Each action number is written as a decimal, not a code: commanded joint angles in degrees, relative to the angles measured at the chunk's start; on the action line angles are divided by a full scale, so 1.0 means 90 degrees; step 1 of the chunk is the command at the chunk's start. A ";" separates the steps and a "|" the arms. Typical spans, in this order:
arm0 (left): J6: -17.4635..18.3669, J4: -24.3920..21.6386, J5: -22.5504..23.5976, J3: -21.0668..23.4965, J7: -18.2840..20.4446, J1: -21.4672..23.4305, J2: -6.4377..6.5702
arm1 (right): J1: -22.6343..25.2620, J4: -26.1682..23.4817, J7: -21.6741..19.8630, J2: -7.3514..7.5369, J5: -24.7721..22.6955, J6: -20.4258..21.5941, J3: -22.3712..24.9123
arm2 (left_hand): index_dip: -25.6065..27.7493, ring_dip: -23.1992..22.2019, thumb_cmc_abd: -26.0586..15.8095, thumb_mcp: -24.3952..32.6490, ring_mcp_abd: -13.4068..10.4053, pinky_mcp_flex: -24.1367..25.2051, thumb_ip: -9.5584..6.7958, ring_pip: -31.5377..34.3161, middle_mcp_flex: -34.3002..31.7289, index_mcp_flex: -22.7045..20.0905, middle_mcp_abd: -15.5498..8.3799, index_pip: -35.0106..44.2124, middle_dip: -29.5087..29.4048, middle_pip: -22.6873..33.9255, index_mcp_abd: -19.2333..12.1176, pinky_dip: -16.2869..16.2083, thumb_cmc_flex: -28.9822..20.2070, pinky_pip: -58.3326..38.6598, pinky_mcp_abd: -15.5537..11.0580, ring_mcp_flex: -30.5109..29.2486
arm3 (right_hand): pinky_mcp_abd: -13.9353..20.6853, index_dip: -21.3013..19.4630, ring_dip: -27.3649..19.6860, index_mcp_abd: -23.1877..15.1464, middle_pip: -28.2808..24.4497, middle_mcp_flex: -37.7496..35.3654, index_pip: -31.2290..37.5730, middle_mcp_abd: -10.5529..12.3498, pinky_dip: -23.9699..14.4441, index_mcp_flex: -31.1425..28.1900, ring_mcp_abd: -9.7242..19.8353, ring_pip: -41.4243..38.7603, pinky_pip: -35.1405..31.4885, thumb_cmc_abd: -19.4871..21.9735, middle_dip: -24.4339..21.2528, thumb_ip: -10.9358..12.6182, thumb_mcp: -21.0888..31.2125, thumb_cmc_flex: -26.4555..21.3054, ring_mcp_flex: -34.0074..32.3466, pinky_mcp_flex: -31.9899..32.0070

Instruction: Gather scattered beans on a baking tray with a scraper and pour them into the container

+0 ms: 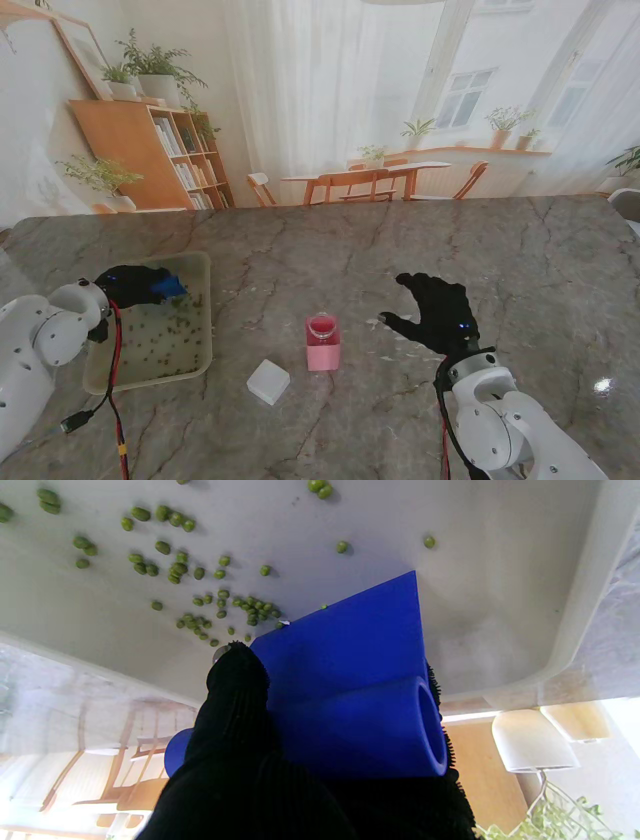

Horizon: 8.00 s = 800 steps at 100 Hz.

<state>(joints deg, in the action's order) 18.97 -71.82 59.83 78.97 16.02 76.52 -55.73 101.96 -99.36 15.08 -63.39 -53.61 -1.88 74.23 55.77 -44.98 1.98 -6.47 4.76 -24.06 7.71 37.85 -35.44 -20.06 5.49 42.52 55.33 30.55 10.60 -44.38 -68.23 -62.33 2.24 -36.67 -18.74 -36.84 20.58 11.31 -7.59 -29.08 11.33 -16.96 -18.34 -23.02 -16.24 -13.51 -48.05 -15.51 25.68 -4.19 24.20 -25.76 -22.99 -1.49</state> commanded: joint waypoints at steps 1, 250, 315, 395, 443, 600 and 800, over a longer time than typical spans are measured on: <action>0.0064 0.0098 -0.0019 -0.0036 0.0184 0.0260 -0.0011 | 0.0025 0.0015 -0.0072 0.0005 0.0007 0.0024 0.0009 | 0.0079 -0.0079 -0.0555 0.0653 -0.0225 -0.0125 -0.0429 0.0262 -0.0669 -0.0684 -0.0481 0.0069 -0.0102 0.0397 -0.0286 -0.0039 -0.0638 -0.0105 -0.0093 -0.0526 | -0.0095 -0.0054 0.0072 -0.0063 -0.0034 -0.0039 0.0004 0.0086 0.0055 0.0008 0.0024 -0.0033 -0.0106 0.0170 0.0103 0.0191 -0.0081 -0.0028 -0.0081 0.0023; -0.0049 -0.2457 -0.1379 0.1185 0.1366 0.2549 -0.0102 | 0.0287 -0.0155 0.0159 -0.0042 0.0003 -0.0106 0.0271 | 0.0209 -0.0485 0.0115 0.1095 0.0318 -0.0444 -0.0370 0.0718 -0.1440 -0.1479 -0.0036 -0.0329 0.0148 0.0281 0.0098 -0.0543 -0.0638 -0.0823 0.0534 -0.1037 | -0.0092 -0.0055 0.0074 -0.0062 -0.0036 -0.0050 0.0007 0.0091 0.0048 0.0002 0.0021 -0.0031 -0.0113 0.0162 0.0106 0.0192 -0.0077 -0.0036 -0.0083 0.0018; 0.0253 -0.2454 -0.0517 0.1310 0.0386 0.2010 -0.0200 | 0.0282 -0.0161 0.0134 -0.0038 0.0000 -0.0103 0.0263 | 0.0278 -0.0437 -0.0130 0.1057 0.0178 -0.0288 -0.0380 0.0520 -0.1055 -0.1122 -0.0138 -0.0351 0.0155 0.0264 0.0042 -0.0399 -0.0637 -0.0555 0.0344 -0.0775 | -0.0097 -0.0054 0.0075 -0.0059 -0.0034 -0.0042 0.0002 0.0083 0.0047 0.0015 0.0022 -0.0032 -0.0112 0.0164 0.0106 0.0193 -0.0078 -0.0035 -0.0079 0.0021; -0.0037 0.0176 0.0321 -0.0116 -0.0929 -0.0238 -0.0113 | 0.0206 -0.0131 -0.0012 -0.0011 -0.0032 -0.0088 0.0191 | 0.0671 -0.0575 0.0177 0.0922 -0.0017 0.0274 -0.0409 0.0777 -0.0407 0.0115 -0.0350 0.0639 0.1196 0.0039 -0.0002 -0.0145 -0.0637 -0.0408 0.0114 0.0062 | -0.0092 -0.0053 0.0074 -0.0048 -0.0036 -0.0040 -0.0004 0.0086 0.0047 0.0025 0.0022 -0.0035 -0.0117 0.0176 0.0108 0.0192 -0.0084 -0.0030 -0.0077 0.0021; -0.0246 0.1262 -0.0211 -0.1128 -0.1294 -0.1046 -0.0160 | 0.0165 -0.0137 -0.0129 0.0004 -0.0029 -0.0095 0.0155 | 0.0606 -0.0582 0.0167 0.0937 -0.0034 0.0288 -0.0411 0.0834 -0.0379 0.0189 -0.0340 0.0761 0.1240 0.0051 0.0018 -0.0109 -0.0637 -0.0447 0.0077 0.0075 | -0.0098 -0.0054 0.0074 -0.0053 -0.0035 -0.0040 -0.0001 0.0084 0.0049 0.0017 0.0016 -0.0037 -0.0116 0.0176 0.0107 0.0192 -0.0086 -0.0032 -0.0078 0.0023; 0.0054 0.0761 -0.0816 -0.1056 -0.0507 -0.0186 -0.0154 | 0.0195 -0.0098 -0.0021 -0.0014 -0.0006 -0.0112 0.0199 | 0.0307 -0.0495 0.0448 0.0678 -0.0079 -0.0040 -0.0406 0.0717 -0.0953 -0.0484 -0.0429 0.0662 0.1167 -0.0115 -0.0348 -0.0097 -0.0638 -0.0443 0.0055 -0.0402 | -0.0097 -0.0055 0.0075 -0.0054 -0.0037 -0.0048 -0.0002 0.0093 0.0048 0.0022 0.0018 -0.0033 -0.0117 0.0176 0.0108 0.0194 -0.0084 -0.0039 -0.0081 0.0021; 0.0017 -0.2232 -0.1218 0.0647 0.1722 0.2460 -0.0013 | 0.0378 -0.0177 0.0248 -0.0069 0.0050 -0.0201 0.0376 | 0.0358 -0.0578 0.1014 0.0991 0.0210 -0.0053 -0.0358 0.0623 -0.1716 -0.1174 -0.0282 0.0536 0.1639 -0.0688 -0.0378 -0.0476 -0.0637 -0.0370 0.0520 -0.0783 | -0.0091 -0.0058 0.0082 -0.0048 -0.0041 -0.0054 -0.0001 0.0105 0.0041 0.0026 0.0026 -0.0043 -0.0126 0.0177 0.0113 0.0194 -0.0090 -0.0039 -0.0094 0.0013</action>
<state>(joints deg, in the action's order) 19.53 -93.68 48.71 85.80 29.14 95.74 -55.67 105.14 -100.79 18.01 -63.88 -53.28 -3.72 77.55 58.75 -48.88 12.37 -2.31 8.98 -23.96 7.69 40.26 -42.21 -22.41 11.18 44.07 67.37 18.97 14.32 -46.64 -68.14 -65.68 6.47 -38.15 -18.74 -36.84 20.76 11.31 -7.60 -29.53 11.32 -16.92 -18.34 -23.02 -16.24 -13.52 -48.18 -15.51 25.71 -4.17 24.19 -25.76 -23.00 -1.51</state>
